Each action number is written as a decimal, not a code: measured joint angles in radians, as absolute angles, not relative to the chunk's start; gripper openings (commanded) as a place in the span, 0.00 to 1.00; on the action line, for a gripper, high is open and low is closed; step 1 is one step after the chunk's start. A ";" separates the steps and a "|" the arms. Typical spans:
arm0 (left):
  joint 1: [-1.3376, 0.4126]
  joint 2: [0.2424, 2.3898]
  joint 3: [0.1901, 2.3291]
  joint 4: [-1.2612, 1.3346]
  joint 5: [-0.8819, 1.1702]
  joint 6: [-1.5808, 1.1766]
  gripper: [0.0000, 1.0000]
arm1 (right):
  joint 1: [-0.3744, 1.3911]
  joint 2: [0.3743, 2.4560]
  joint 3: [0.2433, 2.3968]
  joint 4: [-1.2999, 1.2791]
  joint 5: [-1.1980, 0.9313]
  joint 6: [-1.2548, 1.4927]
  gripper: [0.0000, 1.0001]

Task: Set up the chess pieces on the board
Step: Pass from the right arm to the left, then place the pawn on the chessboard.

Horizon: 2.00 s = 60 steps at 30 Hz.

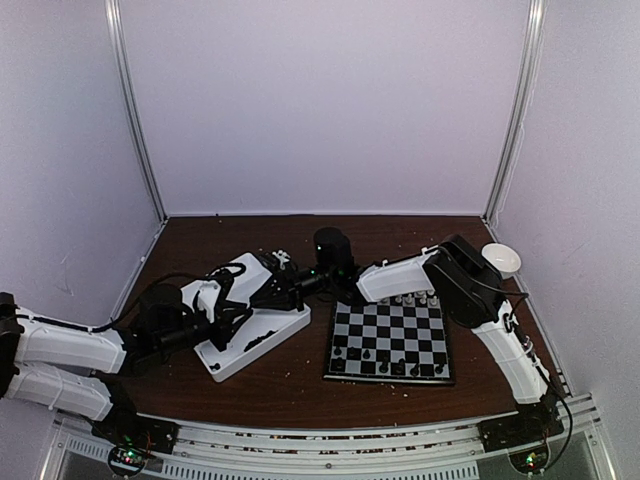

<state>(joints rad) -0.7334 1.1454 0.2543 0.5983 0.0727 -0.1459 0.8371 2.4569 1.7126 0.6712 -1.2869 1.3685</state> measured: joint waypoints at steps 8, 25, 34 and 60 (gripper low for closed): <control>-0.732 1.156 0.288 0.574 0.086 -0.141 0.08 | 0.837 2.457 1.712 0.682 -1.287 1.370 0.08; -0.730 1.141 0.320 0.490 0.099 -0.123 0.00 | 0.832 2.457 1.710 0.686 -1.289 1.387 0.95; -0.730 1.087 0.525 0.112 0.154 -0.110 0.01 | 0.745 2.328 1.676 0.419 -1.301 1.146 1.00; -1.051 2.132 1.888 -1.077 -0.154 0.125 0.02 | 0.101 1.600 1.332 -0.680 -0.895 -0.014 0.99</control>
